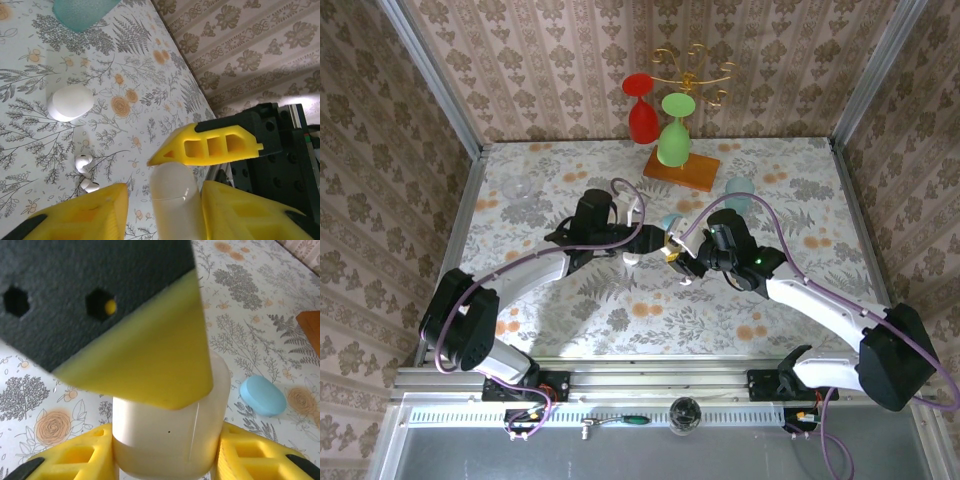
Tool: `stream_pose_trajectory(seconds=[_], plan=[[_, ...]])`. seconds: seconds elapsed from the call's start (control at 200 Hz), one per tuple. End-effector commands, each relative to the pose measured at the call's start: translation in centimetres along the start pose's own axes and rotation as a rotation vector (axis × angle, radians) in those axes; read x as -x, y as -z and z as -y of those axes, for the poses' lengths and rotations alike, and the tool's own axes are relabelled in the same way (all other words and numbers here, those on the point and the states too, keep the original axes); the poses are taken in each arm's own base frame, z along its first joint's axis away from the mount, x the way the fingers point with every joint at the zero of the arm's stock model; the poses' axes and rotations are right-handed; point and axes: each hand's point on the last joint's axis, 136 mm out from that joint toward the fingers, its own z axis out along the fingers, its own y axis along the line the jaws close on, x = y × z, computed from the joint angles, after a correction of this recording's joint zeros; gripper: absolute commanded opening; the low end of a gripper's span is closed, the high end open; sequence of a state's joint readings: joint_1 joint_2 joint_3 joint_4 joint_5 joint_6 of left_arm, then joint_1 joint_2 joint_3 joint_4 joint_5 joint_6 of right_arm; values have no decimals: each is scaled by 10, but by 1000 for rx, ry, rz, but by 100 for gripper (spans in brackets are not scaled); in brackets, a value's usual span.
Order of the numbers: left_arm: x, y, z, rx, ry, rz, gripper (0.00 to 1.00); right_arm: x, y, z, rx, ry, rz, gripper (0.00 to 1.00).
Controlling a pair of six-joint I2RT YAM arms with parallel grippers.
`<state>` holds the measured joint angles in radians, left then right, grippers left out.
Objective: Insert the wireless bluetooth earbuds into the charging case
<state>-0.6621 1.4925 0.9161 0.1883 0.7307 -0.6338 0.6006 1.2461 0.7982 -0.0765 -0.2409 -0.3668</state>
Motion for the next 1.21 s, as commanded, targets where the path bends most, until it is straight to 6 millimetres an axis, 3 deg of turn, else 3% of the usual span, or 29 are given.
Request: stream_pose_trajectory(seconds=[0.0, 0.09, 0.195, 0.285, 0.44, 0.555, 0.71, 0.78, 0.92, 1.2], plan=[[2, -4, 16, -53, -50, -23, 43, 25, 2, 6, -16, 18, 67, 40], [-1, -4, 21, -70, -59, -37, 42, 27, 2, 8, -29, 18, 70, 39], [-4, -3, 23, -77, -78, -45, 22, 29, 4, 10, -39, 19, 79, 40], [-1, -1, 26, -90, -103, -28, 15, 31, 8, 10, -44, 21, 86, 43], [11, 10, 41, -159, -264, 88, 13, 34, 20, 2, -7, 10, 128, 68], [17, 25, 47, -176, -473, 202, 7, 44, 39, -19, 165, -60, 225, 74], [11, 49, 69, -247, -761, 349, 8, 60, 63, -24, 301, -212, 341, 73], [9, 58, 79, -292, -821, 380, 7, 67, 70, -19, 321, -273, 367, 73], [1, 65, 92, -373, -871, 370, 7, 81, 81, -29, 444, -300, 415, 72], [-12, 71, 109, -511, -866, 333, 7, 94, 84, -33, 518, -308, 431, 47]])
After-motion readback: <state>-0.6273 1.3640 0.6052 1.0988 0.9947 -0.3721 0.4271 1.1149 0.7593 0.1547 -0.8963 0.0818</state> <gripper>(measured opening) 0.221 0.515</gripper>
